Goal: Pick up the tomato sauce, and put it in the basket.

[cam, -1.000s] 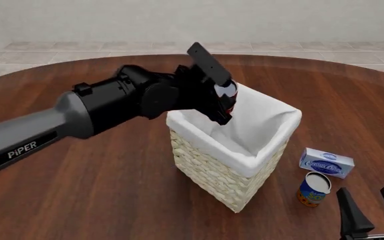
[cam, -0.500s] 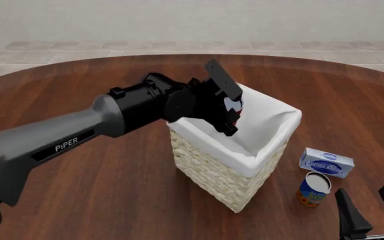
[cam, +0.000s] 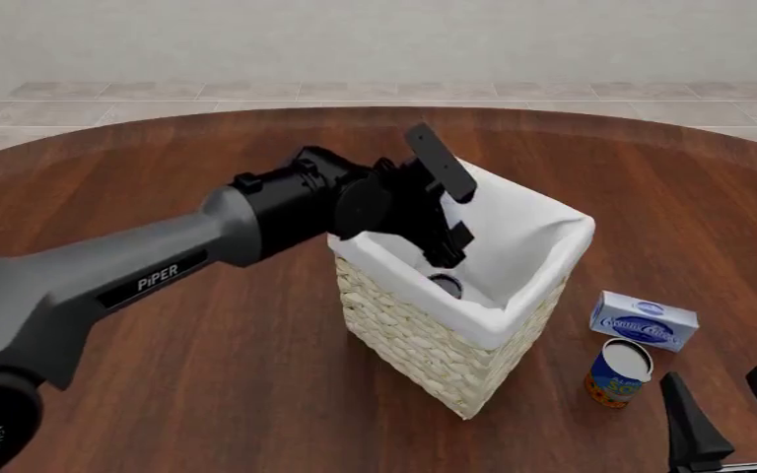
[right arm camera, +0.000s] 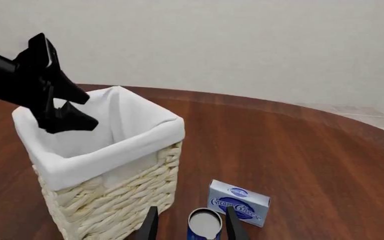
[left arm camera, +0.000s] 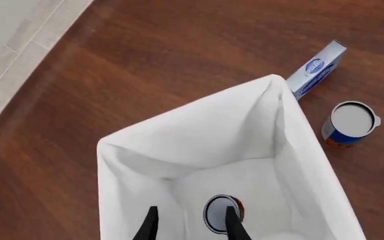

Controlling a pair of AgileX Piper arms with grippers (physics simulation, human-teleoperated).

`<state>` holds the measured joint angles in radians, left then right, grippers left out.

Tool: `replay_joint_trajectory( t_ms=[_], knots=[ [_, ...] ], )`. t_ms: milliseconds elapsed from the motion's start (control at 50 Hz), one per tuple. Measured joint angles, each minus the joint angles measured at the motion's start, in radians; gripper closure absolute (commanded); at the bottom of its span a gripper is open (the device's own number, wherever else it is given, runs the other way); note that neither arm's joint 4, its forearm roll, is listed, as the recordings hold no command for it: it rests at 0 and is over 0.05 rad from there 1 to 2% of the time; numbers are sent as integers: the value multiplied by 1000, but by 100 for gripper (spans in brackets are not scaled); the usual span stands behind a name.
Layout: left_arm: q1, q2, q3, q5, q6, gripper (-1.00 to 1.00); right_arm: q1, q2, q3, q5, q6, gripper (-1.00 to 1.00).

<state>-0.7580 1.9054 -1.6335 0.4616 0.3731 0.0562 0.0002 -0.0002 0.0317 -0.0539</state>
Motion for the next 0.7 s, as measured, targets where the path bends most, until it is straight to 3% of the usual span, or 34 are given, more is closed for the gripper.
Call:
replay_joint_trajectory(
  t_ms=[700],
  knots=[
    [-6, -56, -30, 7, 6, -100, 0, 0, 0, -2, -3, -100]
  ],
)
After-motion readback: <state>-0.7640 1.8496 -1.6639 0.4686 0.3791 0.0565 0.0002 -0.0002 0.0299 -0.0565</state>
